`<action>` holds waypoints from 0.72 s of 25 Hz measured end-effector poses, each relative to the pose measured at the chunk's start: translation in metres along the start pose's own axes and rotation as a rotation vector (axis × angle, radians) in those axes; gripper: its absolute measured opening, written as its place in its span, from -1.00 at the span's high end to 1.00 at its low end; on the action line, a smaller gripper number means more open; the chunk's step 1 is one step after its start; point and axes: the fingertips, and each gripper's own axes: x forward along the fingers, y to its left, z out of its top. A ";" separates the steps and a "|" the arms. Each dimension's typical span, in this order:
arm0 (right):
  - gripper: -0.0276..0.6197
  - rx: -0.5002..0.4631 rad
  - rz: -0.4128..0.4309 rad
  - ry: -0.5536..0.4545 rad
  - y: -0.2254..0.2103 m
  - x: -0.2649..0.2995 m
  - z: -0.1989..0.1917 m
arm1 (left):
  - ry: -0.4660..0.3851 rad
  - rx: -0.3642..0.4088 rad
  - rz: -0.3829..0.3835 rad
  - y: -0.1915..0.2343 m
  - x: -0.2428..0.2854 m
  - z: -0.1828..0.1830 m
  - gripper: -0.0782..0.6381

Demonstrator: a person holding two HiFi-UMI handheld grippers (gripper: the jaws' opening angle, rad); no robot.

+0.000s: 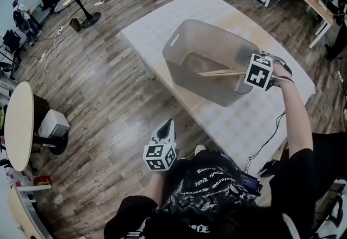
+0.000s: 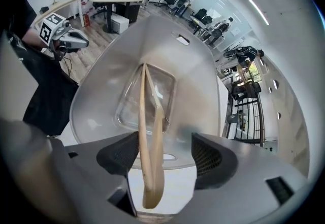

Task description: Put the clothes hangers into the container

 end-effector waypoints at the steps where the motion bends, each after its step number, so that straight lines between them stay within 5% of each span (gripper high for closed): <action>1: -0.13 0.014 -0.004 -0.025 0.002 -0.004 0.000 | 0.002 0.003 -0.006 -0.003 0.000 0.000 0.73; 18: -0.18 0.413 -0.100 -0.514 0.050 -0.075 -0.015 | 0.009 0.070 -0.165 -0.052 0.013 0.003 0.73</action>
